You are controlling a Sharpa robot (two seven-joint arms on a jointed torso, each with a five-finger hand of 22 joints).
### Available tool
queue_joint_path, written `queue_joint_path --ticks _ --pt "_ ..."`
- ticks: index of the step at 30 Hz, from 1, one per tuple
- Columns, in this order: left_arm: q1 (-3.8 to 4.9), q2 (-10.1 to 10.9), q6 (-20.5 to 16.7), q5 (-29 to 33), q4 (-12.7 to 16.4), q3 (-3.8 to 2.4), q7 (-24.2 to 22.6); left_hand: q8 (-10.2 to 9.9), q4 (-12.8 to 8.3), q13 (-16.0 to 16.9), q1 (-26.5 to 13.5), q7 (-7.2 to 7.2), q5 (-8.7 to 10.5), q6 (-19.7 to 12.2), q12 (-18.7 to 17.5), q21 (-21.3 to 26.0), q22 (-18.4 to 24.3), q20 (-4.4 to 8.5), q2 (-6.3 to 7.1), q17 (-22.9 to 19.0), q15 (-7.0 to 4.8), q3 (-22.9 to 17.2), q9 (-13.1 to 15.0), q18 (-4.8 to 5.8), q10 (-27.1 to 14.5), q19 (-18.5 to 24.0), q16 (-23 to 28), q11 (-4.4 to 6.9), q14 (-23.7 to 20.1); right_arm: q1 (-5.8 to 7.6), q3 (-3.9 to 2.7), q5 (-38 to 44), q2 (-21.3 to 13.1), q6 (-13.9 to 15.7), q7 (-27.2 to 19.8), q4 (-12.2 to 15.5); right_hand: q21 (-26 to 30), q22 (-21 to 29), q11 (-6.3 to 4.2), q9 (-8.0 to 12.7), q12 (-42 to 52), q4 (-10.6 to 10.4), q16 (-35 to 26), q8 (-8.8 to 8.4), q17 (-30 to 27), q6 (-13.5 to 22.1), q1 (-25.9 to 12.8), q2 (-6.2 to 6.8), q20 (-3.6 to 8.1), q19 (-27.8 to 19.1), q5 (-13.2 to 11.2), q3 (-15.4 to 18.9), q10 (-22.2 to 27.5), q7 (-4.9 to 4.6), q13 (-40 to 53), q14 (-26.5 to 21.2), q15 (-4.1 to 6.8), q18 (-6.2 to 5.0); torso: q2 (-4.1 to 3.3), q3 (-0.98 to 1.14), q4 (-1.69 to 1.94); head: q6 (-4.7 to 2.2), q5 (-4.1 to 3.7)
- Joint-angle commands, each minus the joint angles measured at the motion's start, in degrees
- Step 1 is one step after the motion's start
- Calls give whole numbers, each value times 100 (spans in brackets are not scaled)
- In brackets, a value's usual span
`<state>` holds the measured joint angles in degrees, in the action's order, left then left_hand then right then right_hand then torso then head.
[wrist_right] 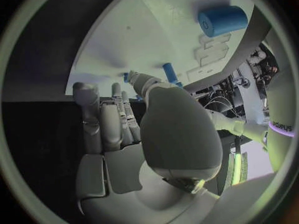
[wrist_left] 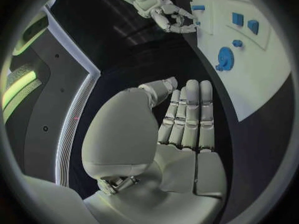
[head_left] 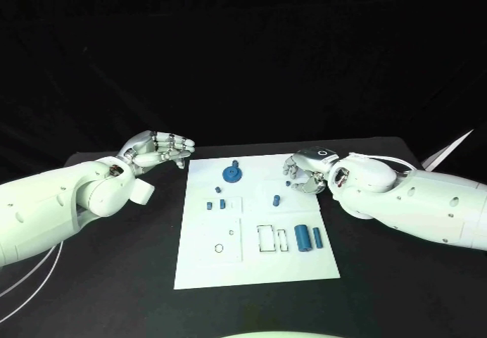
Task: Assemble the parts on the task board
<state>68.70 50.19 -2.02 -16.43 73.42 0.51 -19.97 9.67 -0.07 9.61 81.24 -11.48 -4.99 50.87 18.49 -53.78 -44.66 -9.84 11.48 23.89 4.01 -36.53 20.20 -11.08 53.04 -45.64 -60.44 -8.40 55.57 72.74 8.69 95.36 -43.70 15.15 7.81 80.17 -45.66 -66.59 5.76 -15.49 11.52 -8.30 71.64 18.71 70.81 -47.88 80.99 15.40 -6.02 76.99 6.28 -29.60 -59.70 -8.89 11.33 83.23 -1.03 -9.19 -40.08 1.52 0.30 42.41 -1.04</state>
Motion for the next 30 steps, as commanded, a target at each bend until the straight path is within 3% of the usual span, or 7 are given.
queue_joint_path --ticks 1,6,11,24,27,30 --pt "1 25 2 143 42 -5 -98 110 59 42 -110 -46 13 -56 76 76 61 8 -18 -70 23 68 -70 52 -15 81 94 -15 -35 -38 1 83 68 17 14 -25 -138 -113 18 44 -69 51 120 -87 131 -307 -80 47 10 191 5 -152 -2 -61 -66 236 1 206 -1 -4 0 14 -21" --pt "1 52 -37 198 37 -5 -160 112 60 42 -113 -46 12 -60 81 94 75 6 -22 -74 24 80 -71 53 -17 76 104 -15 -37 -83 2 107 122 -12 22 -19 -470 -322 -28 33 -99 83 302 -73 281 -501 -146 -12 32 293 60 -280 -210 1 -171 312 30 249 1 10 2 33 -15" --pt "2 75 -68 176 54 -5 -175 119 60 41 -116 -47 11 -60 86 117 92 5 -28 -80 25 93 -72 52 -21 70 118 -16 -41 -125 3 155 168 -36 92 -58 -675 -461 -65 10 -146 137 399 -50 357 -664 -181 -95 58 347 97 -439 -408 36 -250 345 59 279 -1 3 4 42 -18" --pt "2 106 -63 81 136 -4 -156 130 53 39 -108 -48 10 -60 94 158 123 5 -44 -95 26 110 -74 53 -33 60 153 -18 -54 -156 3 318 226 -47 244 -127 -813 -561 -88 -11 -214 204 435 -43 378 -756 -222 -173 75 379 110 -571 -533 52 -315 352 75 299 6 11 -2 66 -5" --pt "2 110 -60 72 148 -4 -149 132 54 38 -110 -49 10 -63 95 168 131 4 -47 -98 27 115 -75 53 -37 58 162 -19 -57 -160 3 326 234 -46 252 -138 -921 -640 -105 -30 -255 288 456 -37 388 -817 -227 -245 87 404 -39 -708 -635 68 -353 354 91 314 6 11 -6 70 -5" --pt "2 114 -54 62 162 -4 -139 133 55 37 -112 -51 10 -65 96 178 138 3 -50 -102 28 119 -76 53 -41 58 170 -20 -60 -168 4 348 248 -36 268 -155 -1060 -731 -133 -62 -276 374 487 -4 411 -898 -223 -354 102 436 -38 -820 -749 87 -364 360 111 334 3 14 -4 71 -15"
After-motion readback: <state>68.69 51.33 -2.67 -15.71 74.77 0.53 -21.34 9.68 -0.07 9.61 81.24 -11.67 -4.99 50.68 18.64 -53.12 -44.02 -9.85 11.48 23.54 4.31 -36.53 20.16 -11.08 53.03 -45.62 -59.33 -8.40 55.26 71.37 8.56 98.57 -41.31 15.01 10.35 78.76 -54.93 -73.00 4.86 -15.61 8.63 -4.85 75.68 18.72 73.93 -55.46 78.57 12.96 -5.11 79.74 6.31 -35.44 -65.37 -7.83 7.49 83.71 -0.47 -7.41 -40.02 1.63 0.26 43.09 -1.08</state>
